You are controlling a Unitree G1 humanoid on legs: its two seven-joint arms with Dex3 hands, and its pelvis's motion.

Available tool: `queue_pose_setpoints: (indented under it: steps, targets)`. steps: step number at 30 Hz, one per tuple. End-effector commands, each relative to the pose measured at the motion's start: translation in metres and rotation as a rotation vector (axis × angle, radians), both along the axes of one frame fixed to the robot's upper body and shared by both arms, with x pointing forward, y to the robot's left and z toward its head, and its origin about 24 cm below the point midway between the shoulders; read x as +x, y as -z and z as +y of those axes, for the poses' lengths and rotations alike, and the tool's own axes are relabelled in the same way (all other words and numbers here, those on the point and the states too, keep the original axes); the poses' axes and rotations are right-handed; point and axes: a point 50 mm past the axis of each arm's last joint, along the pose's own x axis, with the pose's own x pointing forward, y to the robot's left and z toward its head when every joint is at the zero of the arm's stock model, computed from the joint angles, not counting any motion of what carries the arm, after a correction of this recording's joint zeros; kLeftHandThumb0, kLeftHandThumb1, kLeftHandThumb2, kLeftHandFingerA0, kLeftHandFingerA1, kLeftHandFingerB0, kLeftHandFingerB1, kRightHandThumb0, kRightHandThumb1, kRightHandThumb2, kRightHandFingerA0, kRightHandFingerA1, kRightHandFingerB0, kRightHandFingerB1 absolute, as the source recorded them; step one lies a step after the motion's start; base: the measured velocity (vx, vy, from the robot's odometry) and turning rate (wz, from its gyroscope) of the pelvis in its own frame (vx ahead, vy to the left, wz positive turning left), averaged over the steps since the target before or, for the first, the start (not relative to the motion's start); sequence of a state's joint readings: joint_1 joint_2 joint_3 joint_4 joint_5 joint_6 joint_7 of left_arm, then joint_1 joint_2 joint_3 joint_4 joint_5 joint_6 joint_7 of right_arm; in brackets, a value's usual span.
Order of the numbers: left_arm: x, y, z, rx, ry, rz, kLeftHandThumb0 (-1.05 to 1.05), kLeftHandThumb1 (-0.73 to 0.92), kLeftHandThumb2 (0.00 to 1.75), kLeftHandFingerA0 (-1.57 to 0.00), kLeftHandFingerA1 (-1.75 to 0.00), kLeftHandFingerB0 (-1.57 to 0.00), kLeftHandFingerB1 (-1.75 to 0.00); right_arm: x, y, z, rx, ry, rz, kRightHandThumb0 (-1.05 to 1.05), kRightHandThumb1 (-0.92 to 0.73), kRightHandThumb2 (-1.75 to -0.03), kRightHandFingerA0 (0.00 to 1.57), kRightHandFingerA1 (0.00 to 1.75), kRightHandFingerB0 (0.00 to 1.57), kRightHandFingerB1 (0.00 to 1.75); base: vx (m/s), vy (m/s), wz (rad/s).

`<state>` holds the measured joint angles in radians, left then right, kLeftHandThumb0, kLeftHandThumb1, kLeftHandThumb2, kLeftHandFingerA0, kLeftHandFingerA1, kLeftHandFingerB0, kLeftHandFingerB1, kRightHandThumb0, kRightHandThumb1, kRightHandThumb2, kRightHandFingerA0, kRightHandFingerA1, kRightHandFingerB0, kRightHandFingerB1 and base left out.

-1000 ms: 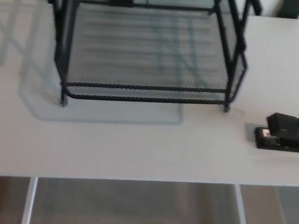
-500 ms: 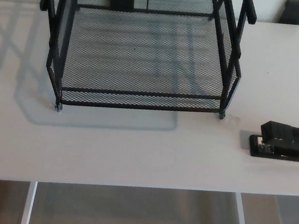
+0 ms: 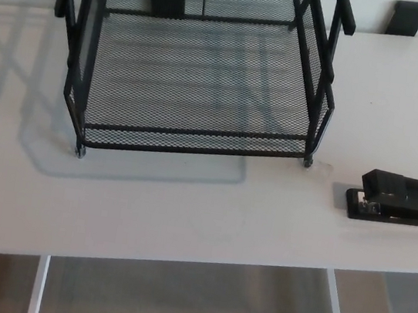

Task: The robot walks towards a desk on which a file tray is kept in the middle and a stapler is kept to its right. The robot lifts the stapler using its right hand and places it on the file tray.

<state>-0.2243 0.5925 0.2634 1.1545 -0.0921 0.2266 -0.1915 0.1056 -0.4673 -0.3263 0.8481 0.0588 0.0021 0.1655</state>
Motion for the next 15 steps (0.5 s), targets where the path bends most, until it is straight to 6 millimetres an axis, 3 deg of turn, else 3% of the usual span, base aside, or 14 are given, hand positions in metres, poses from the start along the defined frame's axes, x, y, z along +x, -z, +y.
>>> queue_pose_setpoints:
  steps: [1, 2, 3, 4, 5, 6, 7, 8, 9, 10, 12, 13, 14, 15]
  targets:
    - [-0.016, 0.007, 0.003, -0.024, -0.081, -0.003, -0.49, 0.57, 1.17, -0.14, -0.65, -0.03, -0.58, 0.006, -0.036, -0.018, 0.049, 0.261, -0.333, -0.63, -0.9, -0.67, 0.0, 0.01, 0.0, 0.0, 0.0, 0.0, 0.0]
    - [-0.017, 0.007, 0.003, -0.018, -0.075, 0.004, -0.79, 0.83, 0.71, -0.21, -0.83, -0.1, -0.67, 0.013, -0.046, -0.024, 0.002, 0.291, -0.363, -0.61, -0.89, -0.65, 0.0, 0.28, 0.0, 0.0, 0.0, 0.0, 0.0]
    - [-0.017, 0.008, 0.003, -0.017, -0.074, 0.01, -0.48, 0.57, 1.17, -0.12, -0.64, -0.03, -0.58, 0.023, -0.06, -0.032, -0.064, 0.302, -0.398, -0.64, -0.88, -0.66, 0.0, 0.26, 0.0, 0.0, 0.0, 0.0, 0.0]
    - [-0.019, 0.007, 0.004, -0.022, -0.082, 0.011, -0.5, 0.57, 1.18, -0.09, -0.63, -0.01, -0.57, 0.032, -0.072, -0.036, -0.143, 0.262, -0.416, -0.64, -0.9, -0.66, 0.0, 0.41, 0.0, 0.0, 0.0, 0.0, 0.0]
    - [-0.018, 0.006, 0.004, -0.027, -0.089, 0.003, -0.5, 0.58, 1.18, -0.07, -0.62, 0.0, -0.57, 0.052, -0.1, -0.044, -0.202, 0.216, -0.491, -0.88, -0.63, -1.03, 0.0, 0.46, 0.0, 0.13, 0.0, 0.0, 0.0]
    - [-0.018, 0.006, 0.004, -0.022, -0.082, 0.011, -0.5, 0.59, 1.19, -0.07, -0.62, 0.0, -0.57, 0.062, -0.116, -0.043, -0.248, 0.167, -0.528, -0.82, -0.84, -0.67, 0.0, 0.65, 0.0, 0.0, 0.0, 0.0, 0.0]
    - [-0.018, 0.005, 0.004, -0.019, -0.074, 0.013, -0.5, 0.58, 1.18, -0.08, -0.62, 0.0, -0.57, 0.07, -0.128, -0.042, -0.279, 0.141, -0.55, -0.89, -0.83, -0.68, 0.0, 0.76, 0.0, 0.0, 0.0, 0.0, 0.0]
    - [-0.019, 0.006, 0.004, -0.018, -0.072, 0.018, -0.5, 0.58, 1.18, -0.08, -0.62, 0.0, -0.57, 0.072, -0.132, -0.042, -0.293, 0.129, -0.556, -0.89, -0.83, -0.68, 0.0, 0.76, 0.0, 0.0, 0.0, 0.0, 0.0]
    - [-0.02, 0.007, 0.004, -0.015, -0.073, 0.019, -0.49, 0.56, 1.17, -0.12, -0.64, -0.02, -0.58, 0.085, -0.149, -0.038, -0.313, 0.068, -0.602, -1.05, -0.82, -0.63, 0.0, 1.29, 0.0, 0.63, 0.0, 0.0, 0.0]
    - [-0.021, 0.007, 0.004, -0.013, -0.076, 0.017, -0.51, 0.57, 1.18, -0.1, -0.64, 0.0, -0.58, 0.105, -0.181, -0.03, -0.342, -0.047, -0.683, -1.05, -0.8, -0.67, 0.02, 1.38, 0.0, 0.8, 0.0, 0.0, 0.0]
    - [-0.023, 0.009, 0.004, -0.019, -0.093, 0.018, -0.5, 0.57, 1.18, -0.12, -0.65, -0.01, -0.58, 0.117, -0.197, -0.024, -0.374, -0.117, -0.689, -1.05, -0.8, -0.68, 0.03, 1.4, 0.0, 0.8, 0.0, 0.0, 0.0]
    - [-0.023, 0.009, 0.004, -0.015, -0.093, 0.026, -0.49, 0.57, 1.18, -0.14, -0.65, -0.02, -0.58, 0.127, -0.213, -0.017, -0.41, -0.175, -0.68, -1.05, -0.81, -0.62, 0.0, 1.22, 0.0, 0.66, 0.0, 0.0, 0.0]
    - [-0.024, 0.01, 0.003, -0.02, -0.098, 0.024, -0.5, 0.57, 1.18, -0.13, -0.66, -0.01, -0.58, 0.132, -0.221, -0.01, -0.418, -0.236, -0.694, -0.97, -0.69, -0.79, 0.0, 0.91, 0.0, 0.28, 0.0, 0.0, 0.0]
    - [-0.025, 0.011, 0.003, -0.026, -0.105, 0.021, -0.5, 0.57, 1.18, -0.13, -0.66, -0.01, -0.58, 0.138, -0.23, -0.002, -0.426, -0.308, -0.71, -0.97, -0.69, -0.79, 0.0, 0.91, 0.0, 0.28, 0.0, 0.0, 0.0]
